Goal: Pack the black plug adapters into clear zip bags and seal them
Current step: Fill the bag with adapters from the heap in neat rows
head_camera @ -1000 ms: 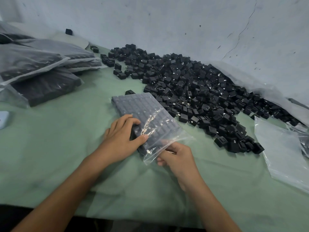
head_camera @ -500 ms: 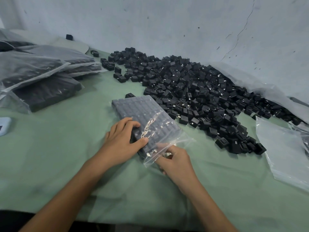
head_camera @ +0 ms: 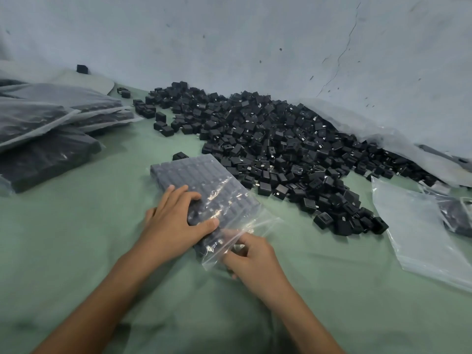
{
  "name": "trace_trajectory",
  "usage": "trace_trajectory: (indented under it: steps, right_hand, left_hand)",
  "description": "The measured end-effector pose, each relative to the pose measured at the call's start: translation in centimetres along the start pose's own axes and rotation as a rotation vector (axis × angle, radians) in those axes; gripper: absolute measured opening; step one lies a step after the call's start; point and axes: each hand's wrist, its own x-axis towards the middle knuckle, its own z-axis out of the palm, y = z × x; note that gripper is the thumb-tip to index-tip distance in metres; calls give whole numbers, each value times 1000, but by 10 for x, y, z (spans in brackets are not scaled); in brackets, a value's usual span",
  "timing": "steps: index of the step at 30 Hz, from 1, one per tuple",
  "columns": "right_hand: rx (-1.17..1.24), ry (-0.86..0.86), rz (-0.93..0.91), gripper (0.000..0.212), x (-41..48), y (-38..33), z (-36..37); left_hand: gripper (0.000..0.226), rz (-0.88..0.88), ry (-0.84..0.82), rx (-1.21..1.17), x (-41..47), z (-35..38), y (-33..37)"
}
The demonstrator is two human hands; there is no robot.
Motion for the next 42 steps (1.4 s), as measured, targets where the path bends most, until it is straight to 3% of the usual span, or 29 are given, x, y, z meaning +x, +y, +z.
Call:
trace_trajectory:
  steps: [3, 6, 10, 13, 16, 19, 26, 34, 42]
  right_hand:
    - [43, -58, 10, 21, -3, 5, -14]
    - [-43, 43, -34, 18, -3, 11, -44]
    - [-450, 366, -109, 17, 12, 16, -106]
    - [-784, 517, -23, 22, 26, 25, -151]
    - [-1015, 460, 122, 34, 33, 36, -176]
    - [-1073, 380, 169, 39, 31, 40, -179]
    - [-927, 209, 231, 37, 15, 25, -170]
    - [-567, 117, 171, 12, -16, 11, -156]
    - [-167, 82, 59, 23, -29, 1, -115]
  left_hand:
    - [77, -8, -3, -1, 1, 0, -1]
    - [82, -11, -6, -5, -1, 0, -2]
    - [88, -9, -25, -18, -2, -1, 1]
    - [86, -5, -26, -24, -3, -2, 2]
    - [87, -4, -29, -28, -4, -2, 2]
    - [85, 0, -32, -30, -3, -2, 1]
    - [79, -1, -33, -25, -3, -3, 1]
    - [81, -6, -47, -28, -3, -4, 2]
    - [79, 5, -38, -33, -4, -2, 1]
